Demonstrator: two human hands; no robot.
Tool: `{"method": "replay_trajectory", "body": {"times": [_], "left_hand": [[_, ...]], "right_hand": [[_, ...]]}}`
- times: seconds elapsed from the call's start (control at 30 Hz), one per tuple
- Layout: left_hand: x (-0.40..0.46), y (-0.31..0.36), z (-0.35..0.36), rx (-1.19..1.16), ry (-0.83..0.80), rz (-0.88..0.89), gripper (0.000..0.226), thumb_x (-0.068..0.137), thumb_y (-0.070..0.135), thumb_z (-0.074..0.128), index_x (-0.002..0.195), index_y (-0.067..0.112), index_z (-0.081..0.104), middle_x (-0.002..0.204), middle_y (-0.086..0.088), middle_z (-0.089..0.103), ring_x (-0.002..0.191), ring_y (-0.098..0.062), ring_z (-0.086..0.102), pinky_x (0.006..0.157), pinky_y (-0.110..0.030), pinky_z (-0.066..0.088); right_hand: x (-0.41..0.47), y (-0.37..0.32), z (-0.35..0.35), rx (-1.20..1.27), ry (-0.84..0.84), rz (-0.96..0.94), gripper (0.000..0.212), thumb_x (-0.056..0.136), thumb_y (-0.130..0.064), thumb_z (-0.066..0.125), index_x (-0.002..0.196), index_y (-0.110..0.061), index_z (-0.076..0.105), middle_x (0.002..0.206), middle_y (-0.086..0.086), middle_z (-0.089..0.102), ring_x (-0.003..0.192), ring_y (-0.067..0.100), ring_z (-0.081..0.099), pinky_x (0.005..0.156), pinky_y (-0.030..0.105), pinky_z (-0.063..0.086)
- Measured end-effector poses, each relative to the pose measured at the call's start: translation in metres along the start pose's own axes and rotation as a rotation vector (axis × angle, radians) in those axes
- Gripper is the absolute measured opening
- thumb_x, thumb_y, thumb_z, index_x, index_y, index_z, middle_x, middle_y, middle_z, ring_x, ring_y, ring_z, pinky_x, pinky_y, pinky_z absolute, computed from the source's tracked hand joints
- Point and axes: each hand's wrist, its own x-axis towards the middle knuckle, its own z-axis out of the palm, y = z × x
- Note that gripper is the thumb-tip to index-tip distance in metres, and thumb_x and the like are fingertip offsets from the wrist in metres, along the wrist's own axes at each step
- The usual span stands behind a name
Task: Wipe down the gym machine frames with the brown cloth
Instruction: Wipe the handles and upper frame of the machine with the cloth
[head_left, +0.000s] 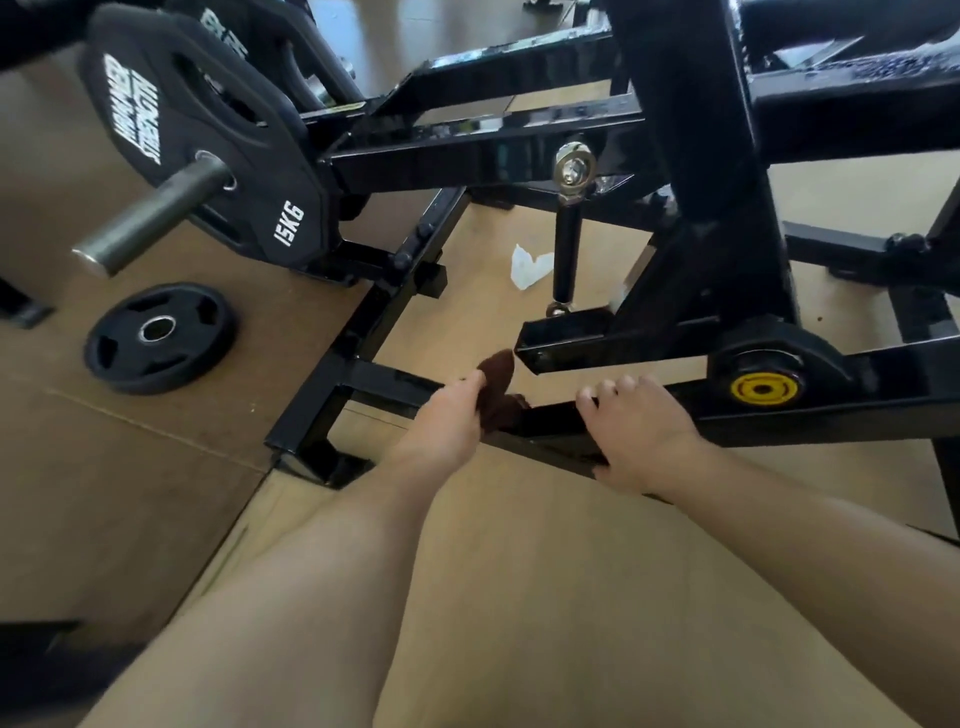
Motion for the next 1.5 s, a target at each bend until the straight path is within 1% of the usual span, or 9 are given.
{"method": "replay_trajectory", "body": {"times": [0.17,0.33,0.57,0.7,0.83,1.03,1.33,1.43,1.5], "left_hand": [[0.003,-0.022,-0.003,0.124,-0.077,0.073,0.037,0.106,0.013,0.046,0.141,0.022,0.049,0.135,-0.003,0.057,0.113,-0.022,0.059,0.1,-0.041,0.052],[0.013,0.007,0.019,0.235,-0.082,0.339,0.043,0.103,0.021,0.053,0.146,0.024,0.049,0.141,0.0,0.059,0.13,-0.02,0.054,0.109,-0.037,0.046],[0.012,-0.004,0.04,0.272,0.027,0.333,0.043,0.101,0.019,0.058,0.143,0.025,0.052,0.149,-0.001,0.051,0.138,-0.021,0.046,0.107,-0.042,0.05],[0.021,-0.026,0.026,0.223,0.029,0.137,0.041,0.102,0.019,0.054,0.142,0.027,0.049,0.147,-0.002,0.049,0.126,-0.022,0.055,0.104,-0.047,0.052],[0.028,-0.039,0.014,0.201,0.124,-0.084,0.037,0.104,0.019,0.052,0.141,0.024,0.05,0.142,-0.002,0.052,0.133,-0.023,0.049,0.115,-0.052,0.04],[-0.002,-0.013,0.041,0.032,0.047,0.089,0.038,0.105,0.022,0.051,0.143,0.028,0.052,0.145,0.005,0.054,0.133,-0.013,0.051,0.115,-0.043,0.042],[0.018,0.006,0.031,0.113,0.098,-0.034,0.035,0.105,0.015,0.052,0.139,0.023,0.054,0.131,-0.001,0.061,0.122,-0.022,0.058,0.112,-0.045,0.045],[0.01,0.024,0.035,0.057,0.088,0.072,0.03,0.105,0.015,0.051,0.133,0.021,0.058,0.127,0.001,0.064,0.12,-0.019,0.058,0.11,-0.039,0.046],[0.002,0.039,0.038,0.006,0.058,0.178,0.036,0.103,0.015,0.053,0.138,0.024,0.056,0.134,0.003,0.062,0.127,-0.016,0.056,0.112,-0.035,0.044]], "right_hand": [[0.013,-0.005,-0.001,0.028,0.031,0.018,0.047,0.095,-0.041,0.067,0.131,-0.013,0.052,0.112,0.005,0.062,0.1,0.022,0.063,0.077,0.034,0.048],[0.026,-0.01,0.0,0.082,-0.027,0.059,0.051,0.088,-0.054,0.071,0.118,-0.016,0.054,0.102,0.002,0.062,0.087,0.019,0.063,0.067,0.032,0.038],[0.036,-0.014,0.0,0.086,-0.054,0.038,0.04,0.092,-0.048,0.069,0.111,-0.016,0.055,0.085,0.0,0.055,0.07,0.019,0.053,0.061,0.033,0.036],[0.035,-0.011,-0.001,0.117,-0.061,0.015,0.028,0.094,-0.04,0.069,0.107,-0.018,0.058,0.074,0.0,0.045,0.059,0.019,0.039,0.062,0.033,0.034],[0.033,-0.01,-0.001,0.125,-0.048,0.008,0.022,0.096,-0.035,0.068,0.104,-0.018,0.059,0.073,0.001,0.045,0.059,0.018,0.039,0.062,0.033,0.036],[0.035,-0.012,0.002,0.132,-0.041,0.035,0.026,0.093,-0.036,0.071,0.107,-0.017,0.06,0.075,0.002,0.049,0.06,0.019,0.042,0.065,0.034,0.04],[0.014,0.004,-0.009,0.242,-0.032,0.072,0.04,0.092,-0.051,0.067,0.115,-0.02,0.057,0.086,0.0,0.056,0.08,0.019,0.056,0.071,0.034,0.041],[-0.004,0.025,-0.018,-0.016,-0.069,0.104,0.054,0.089,-0.068,0.059,0.114,-0.02,0.056,0.076,0.0,0.045,0.076,0.019,0.049,0.065,0.034,0.034],[-0.012,0.027,-0.016,-0.07,-0.081,0.078,0.051,0.091,-0.063,0.059,0.115,-0.018,0.056,0.077,0.001,0.045,0.077,0.02,0.052,0.065,0.034,0.036]]}}
